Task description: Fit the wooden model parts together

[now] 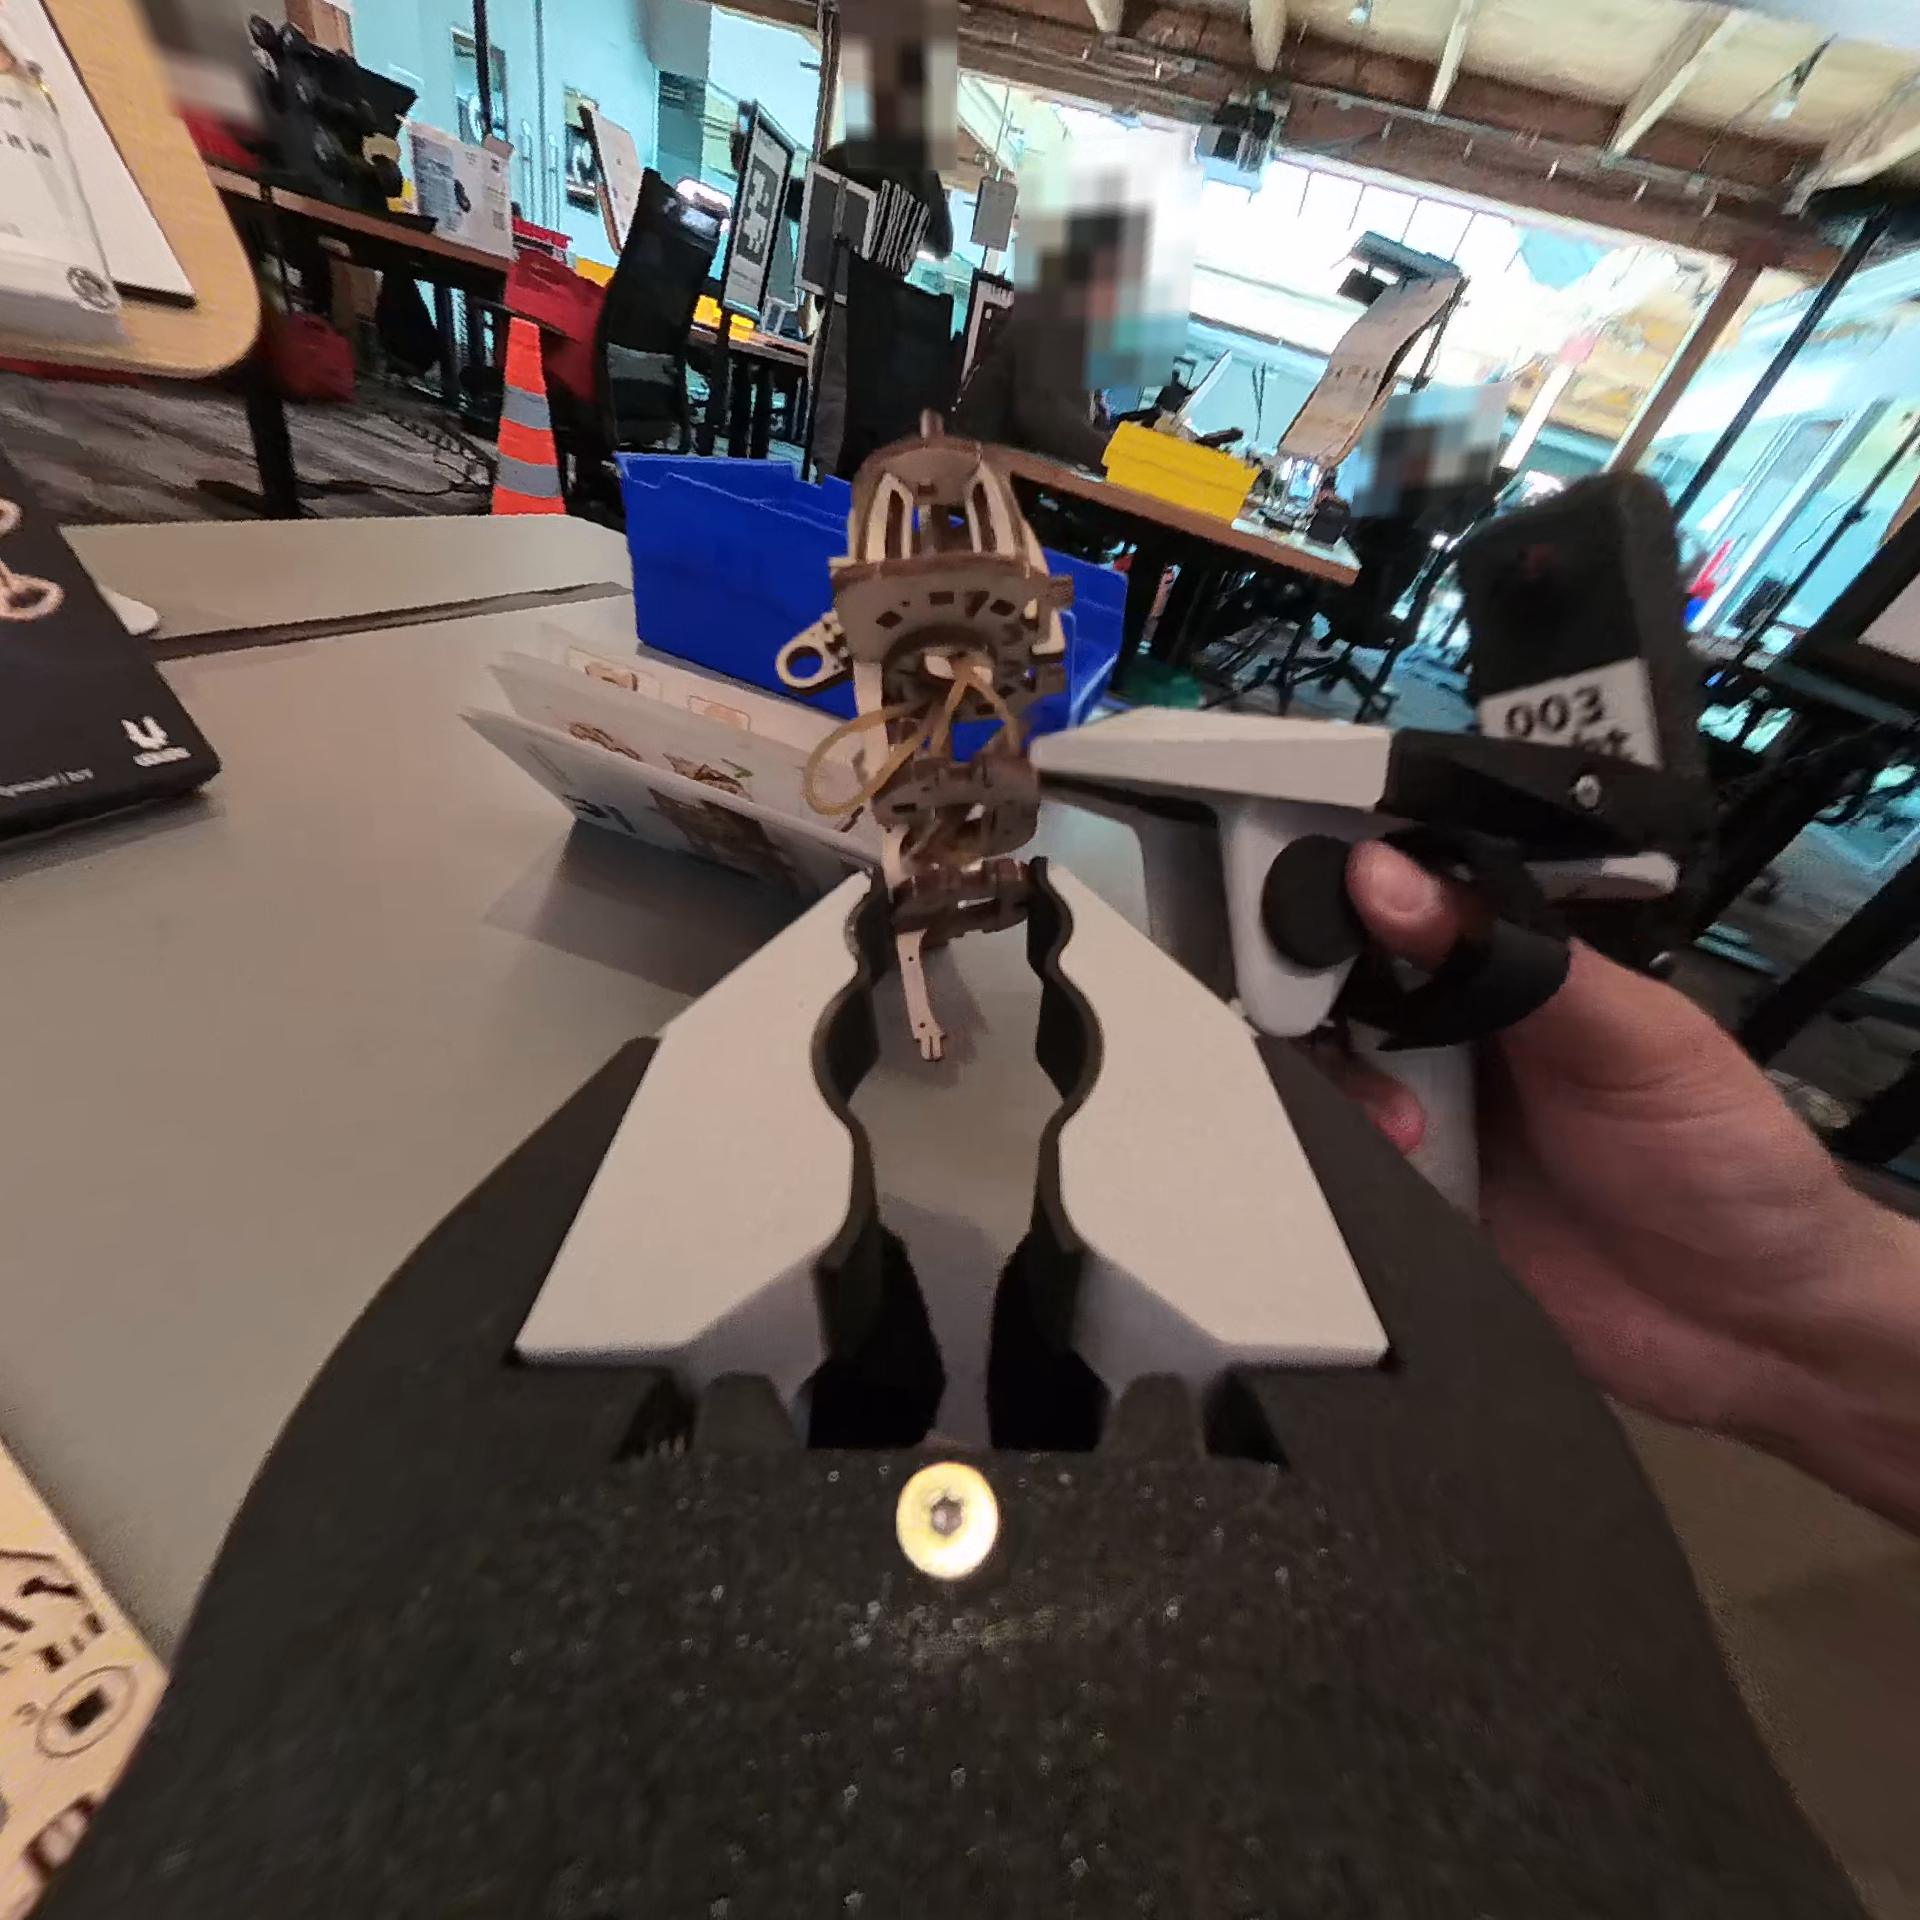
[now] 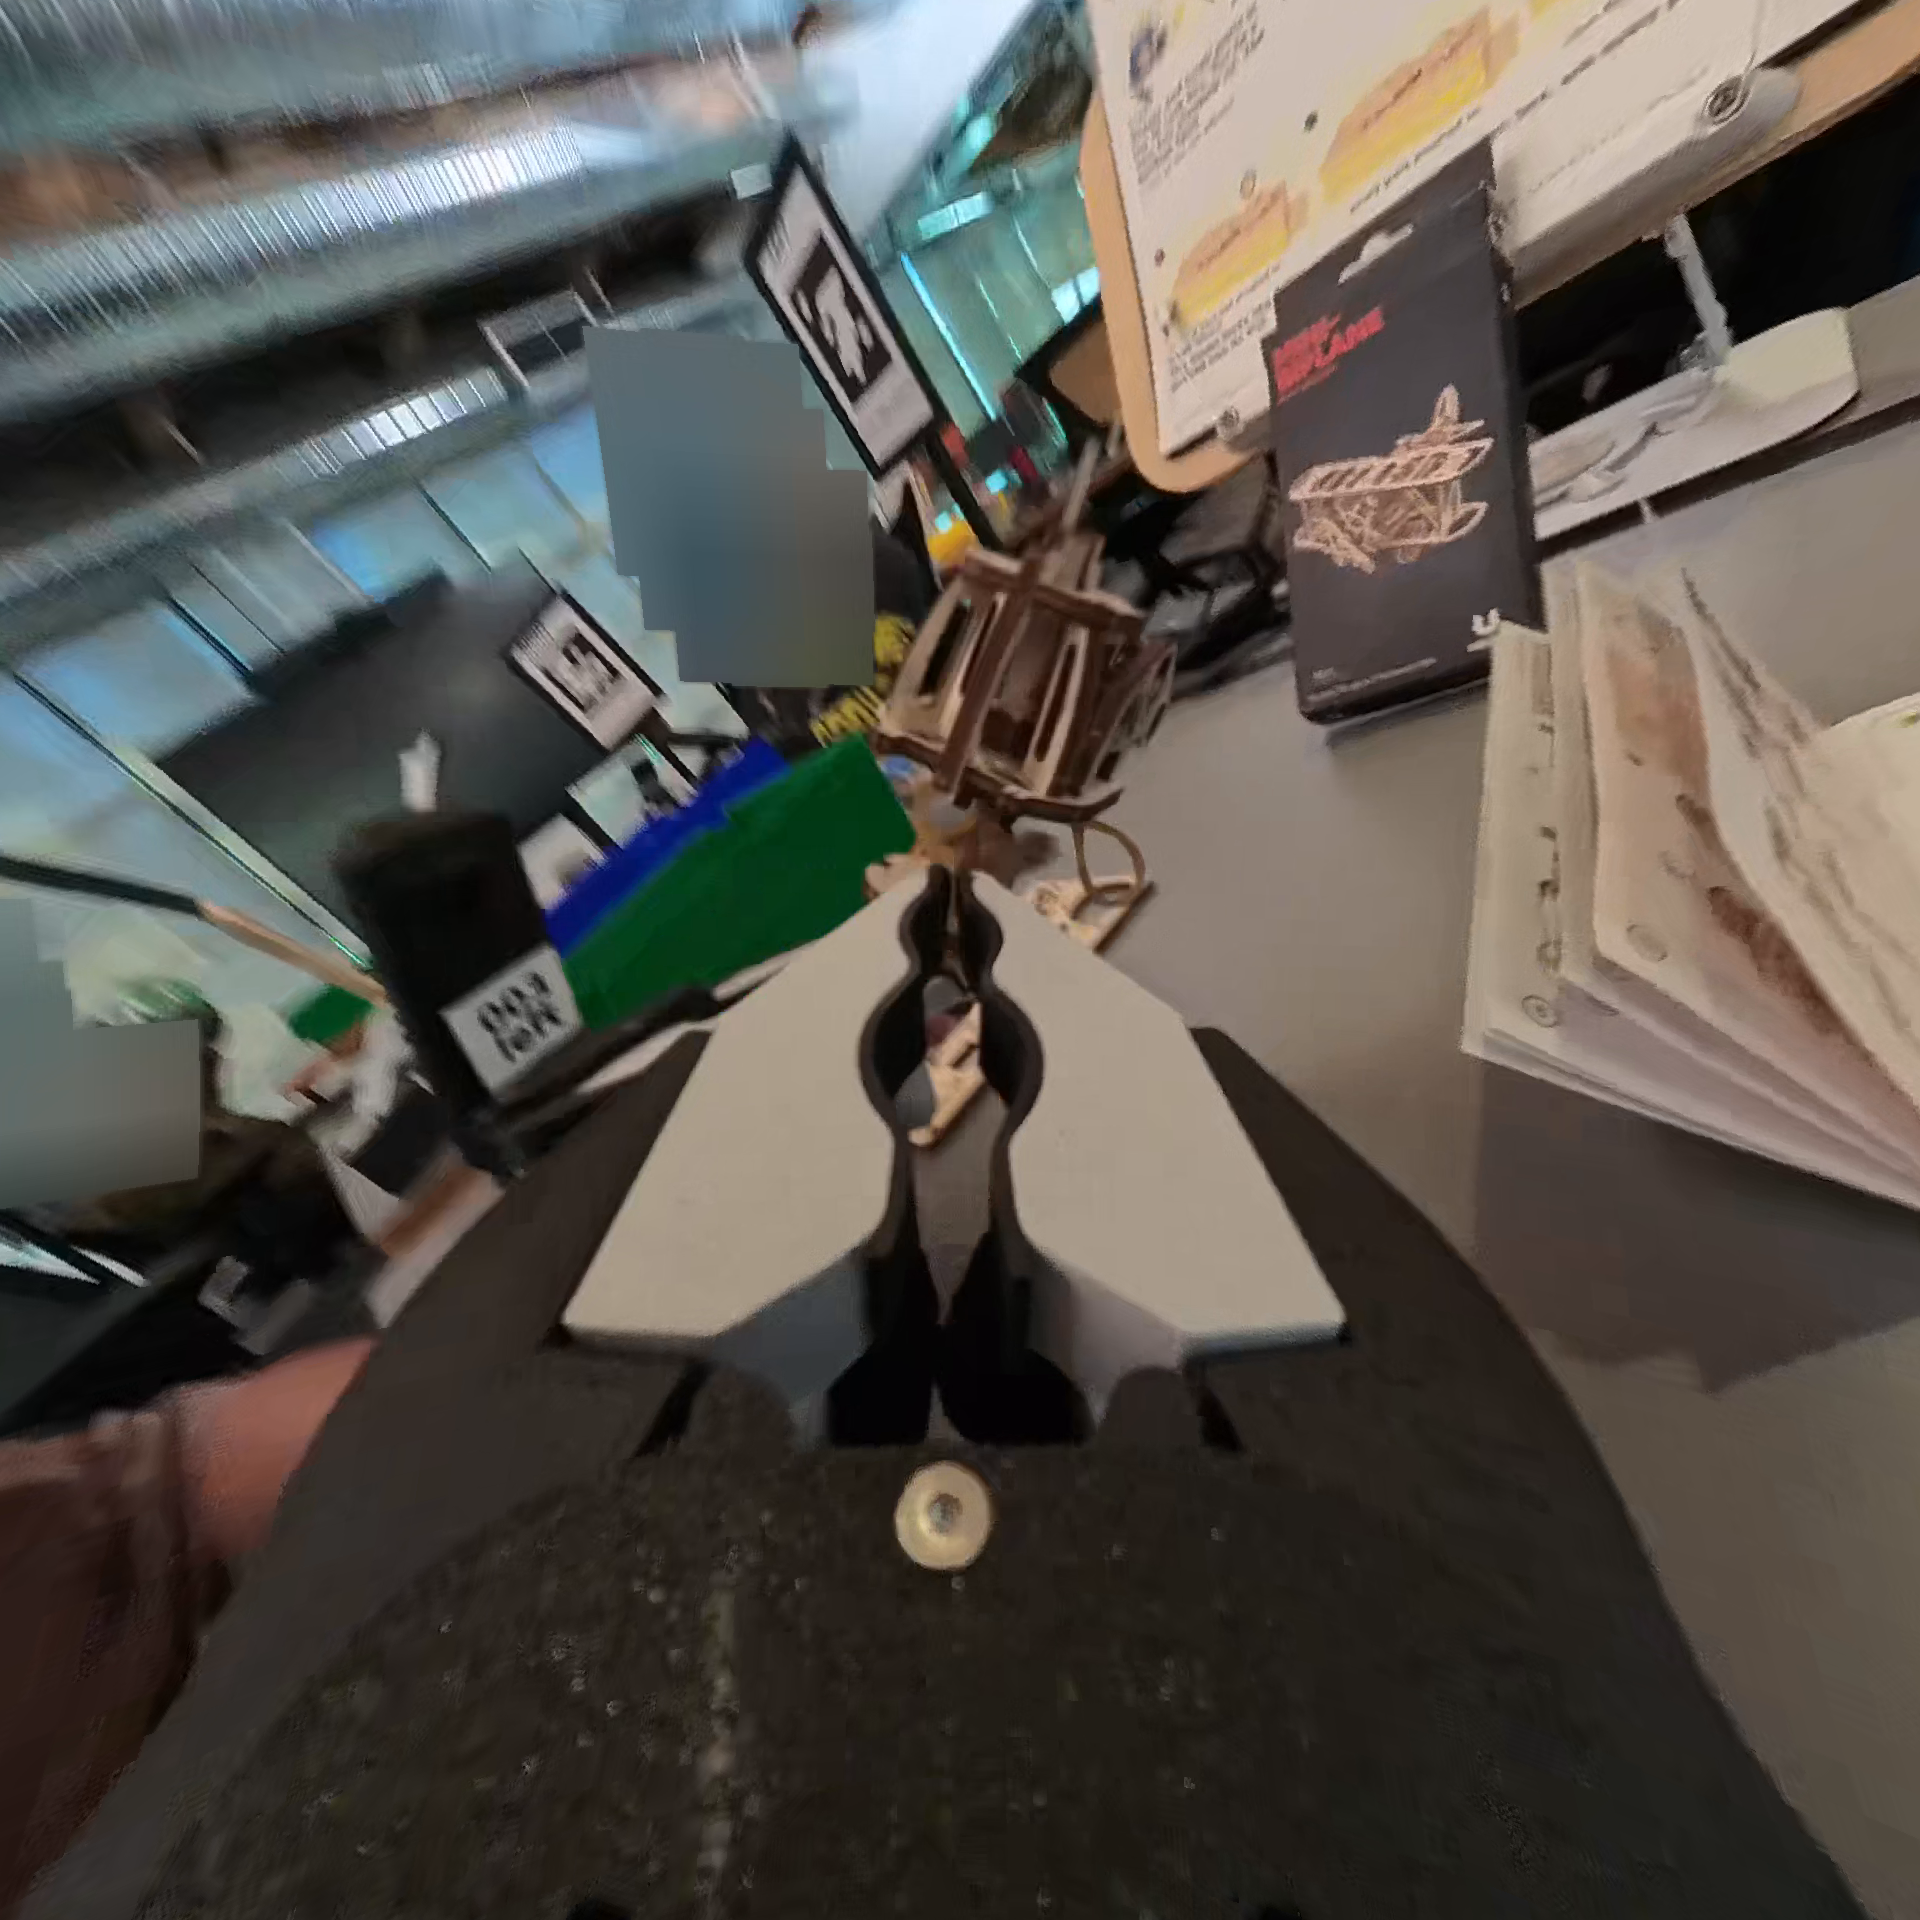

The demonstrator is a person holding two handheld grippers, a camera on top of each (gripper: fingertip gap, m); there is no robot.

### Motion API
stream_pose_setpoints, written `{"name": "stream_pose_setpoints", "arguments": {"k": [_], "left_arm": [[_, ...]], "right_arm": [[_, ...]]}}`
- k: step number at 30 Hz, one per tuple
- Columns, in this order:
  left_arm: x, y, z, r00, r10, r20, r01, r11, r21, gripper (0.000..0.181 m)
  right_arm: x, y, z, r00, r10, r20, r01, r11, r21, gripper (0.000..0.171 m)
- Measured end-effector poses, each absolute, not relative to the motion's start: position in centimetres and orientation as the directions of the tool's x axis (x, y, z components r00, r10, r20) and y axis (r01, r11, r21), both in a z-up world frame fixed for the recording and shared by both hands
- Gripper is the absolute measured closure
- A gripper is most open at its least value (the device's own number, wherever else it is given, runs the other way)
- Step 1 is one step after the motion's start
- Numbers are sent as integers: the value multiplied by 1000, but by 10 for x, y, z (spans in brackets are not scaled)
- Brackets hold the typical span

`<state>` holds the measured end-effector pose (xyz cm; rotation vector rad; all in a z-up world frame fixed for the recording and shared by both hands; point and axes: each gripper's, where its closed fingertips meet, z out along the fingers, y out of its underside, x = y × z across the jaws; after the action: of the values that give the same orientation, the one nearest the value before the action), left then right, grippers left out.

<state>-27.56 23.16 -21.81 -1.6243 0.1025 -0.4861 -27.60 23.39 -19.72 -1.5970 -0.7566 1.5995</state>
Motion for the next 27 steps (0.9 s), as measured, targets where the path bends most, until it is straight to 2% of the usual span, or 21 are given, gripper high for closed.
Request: {"name": "stream_pose_setpoints", "arguments": {"k": [5, 11, 15, 19, 23, 27], "left_arm": [[-266, 230, -217, 932, -344, 114, 93, -77, -993, 158], [-272, 229, -212, 930, -337, 149, 136, -63, -989, 158], [-273, 228, -209, 945, -311, 96, 89, -38, -995, 158], [-282, 229, -209, 979, -184, -86, -88, -2, -996, 158], [-280, 226, -203, 950, -76, -304, -301, 45, -953, 158], [-285, 224, -199, 889, 45, -456, -458, 50, -888, 158]], "right_arm": [[-279, 228, -192, 61, 875, -480, -79, -475, -876, 171], [-271, 226, -182, 3, 874, -487, -111, -483, -868, 159], [-262, 223, -176, 15, 893, -449, -116, -445, -888, 152], [-264, 203, -185, 59, 898, -436, -10, -436, -900, 149], [-268, 201, -184, 146, 872, -467, -17, -470, -883, 148], [-271, 199, -185, 132, 804, -580, -24, -583, -812, 147]]}}
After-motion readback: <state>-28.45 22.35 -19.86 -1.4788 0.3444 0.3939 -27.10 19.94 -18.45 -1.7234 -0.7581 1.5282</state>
